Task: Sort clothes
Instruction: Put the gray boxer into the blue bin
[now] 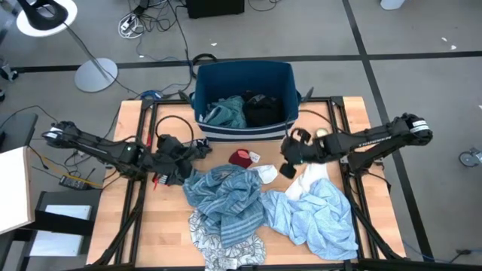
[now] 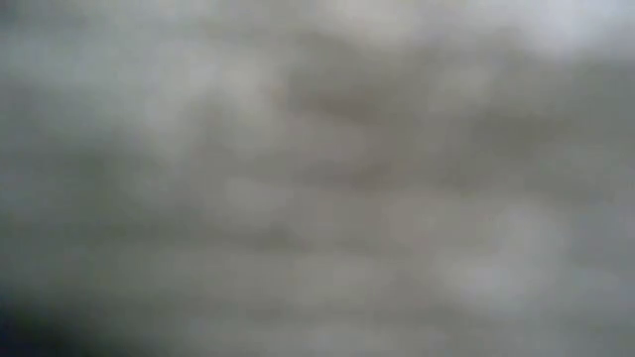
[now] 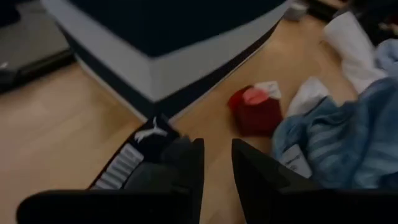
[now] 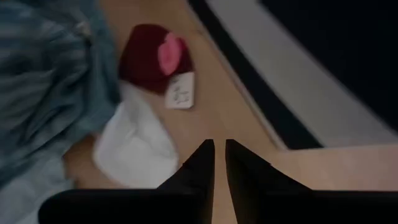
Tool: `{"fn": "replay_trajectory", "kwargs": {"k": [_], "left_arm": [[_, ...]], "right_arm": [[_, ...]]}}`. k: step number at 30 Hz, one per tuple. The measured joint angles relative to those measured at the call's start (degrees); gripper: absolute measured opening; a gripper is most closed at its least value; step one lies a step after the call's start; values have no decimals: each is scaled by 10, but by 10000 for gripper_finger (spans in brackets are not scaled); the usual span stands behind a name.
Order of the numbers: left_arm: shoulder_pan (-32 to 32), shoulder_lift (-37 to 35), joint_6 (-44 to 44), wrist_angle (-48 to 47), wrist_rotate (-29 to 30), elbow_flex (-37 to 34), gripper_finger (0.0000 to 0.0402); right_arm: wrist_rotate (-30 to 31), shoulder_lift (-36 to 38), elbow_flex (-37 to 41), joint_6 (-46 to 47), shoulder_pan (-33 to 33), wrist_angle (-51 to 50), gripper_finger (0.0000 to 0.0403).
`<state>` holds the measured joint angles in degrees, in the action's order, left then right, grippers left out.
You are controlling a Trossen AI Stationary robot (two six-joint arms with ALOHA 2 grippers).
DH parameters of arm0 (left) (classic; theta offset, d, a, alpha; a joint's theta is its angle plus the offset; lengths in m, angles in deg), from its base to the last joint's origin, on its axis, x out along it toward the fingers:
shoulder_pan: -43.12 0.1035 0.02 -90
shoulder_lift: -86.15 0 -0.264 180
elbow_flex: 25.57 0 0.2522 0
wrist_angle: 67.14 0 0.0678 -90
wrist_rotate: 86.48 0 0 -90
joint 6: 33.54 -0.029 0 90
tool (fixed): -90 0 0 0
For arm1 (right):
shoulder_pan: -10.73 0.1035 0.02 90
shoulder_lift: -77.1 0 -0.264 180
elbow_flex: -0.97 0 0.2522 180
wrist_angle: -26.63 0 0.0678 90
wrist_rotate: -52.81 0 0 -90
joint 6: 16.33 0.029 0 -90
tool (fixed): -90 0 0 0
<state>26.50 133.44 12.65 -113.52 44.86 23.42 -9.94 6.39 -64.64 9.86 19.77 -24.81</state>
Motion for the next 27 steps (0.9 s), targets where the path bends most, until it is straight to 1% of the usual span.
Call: {"fn": "replay_trajectory", "kwargs": {"k": [2,4,6,10,13,16,19,23,27], "left_arm": [[0,-1,21,0,2,-17,87],[6,-1,23,-3,1,-35,87],[13,0,24,1,2,-50,87],[24,0,21,36,-3,-75,87],[24,0,3,60,-3,-83,87],[24,0,3,61,-3,-84,87],[24,0,3,58,21,-84,90],[24,0,-1,57,48,-84,107],[24,0,-8,55,70,-84,139]], "right_arm": [[5,1,0,28,32,-20,38],[10,3,0,64,63,-34,39],[30,4,0,107,97,-56,38],[80,7,0,188,166,-80,38],[116,7,0,249,211,-100,38],[140,7,0,305,248,-113,37],[152,6,0,349,281,-125,36],[160,6,0,399,315,-139,36],[190,6,0,440,344,-152,36]]}}
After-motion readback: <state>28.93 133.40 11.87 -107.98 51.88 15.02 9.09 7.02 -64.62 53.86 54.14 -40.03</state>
